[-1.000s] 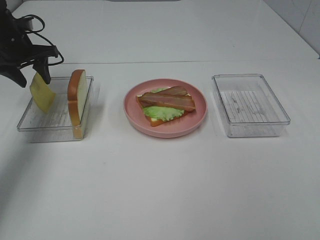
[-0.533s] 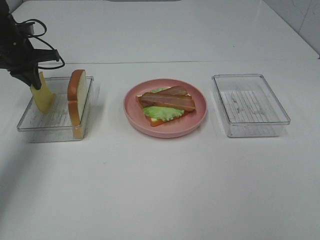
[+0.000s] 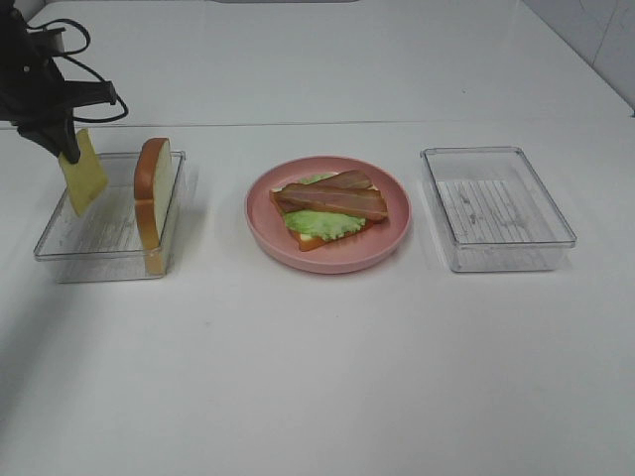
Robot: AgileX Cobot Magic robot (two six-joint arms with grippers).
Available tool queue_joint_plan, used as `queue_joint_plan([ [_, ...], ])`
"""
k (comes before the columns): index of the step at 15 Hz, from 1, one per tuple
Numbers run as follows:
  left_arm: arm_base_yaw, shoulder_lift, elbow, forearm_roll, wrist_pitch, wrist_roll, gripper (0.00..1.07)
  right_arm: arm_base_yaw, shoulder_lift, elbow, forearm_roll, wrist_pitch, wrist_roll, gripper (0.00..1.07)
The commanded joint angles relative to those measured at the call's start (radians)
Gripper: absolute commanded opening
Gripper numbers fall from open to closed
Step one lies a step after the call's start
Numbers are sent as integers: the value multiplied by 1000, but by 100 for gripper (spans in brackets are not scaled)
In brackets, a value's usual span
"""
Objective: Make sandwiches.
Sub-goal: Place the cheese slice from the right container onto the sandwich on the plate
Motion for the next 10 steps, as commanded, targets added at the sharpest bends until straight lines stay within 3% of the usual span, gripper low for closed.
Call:
queue_joint_plan([
  [1,-29,-18,-49,-10,20,-24,0,-3,-31,4,-4,-11,-9,97],
  [10,-192,-58,-224,-50,-69,-52,0,-3,-31,4,-4,-11,-9,97],
])
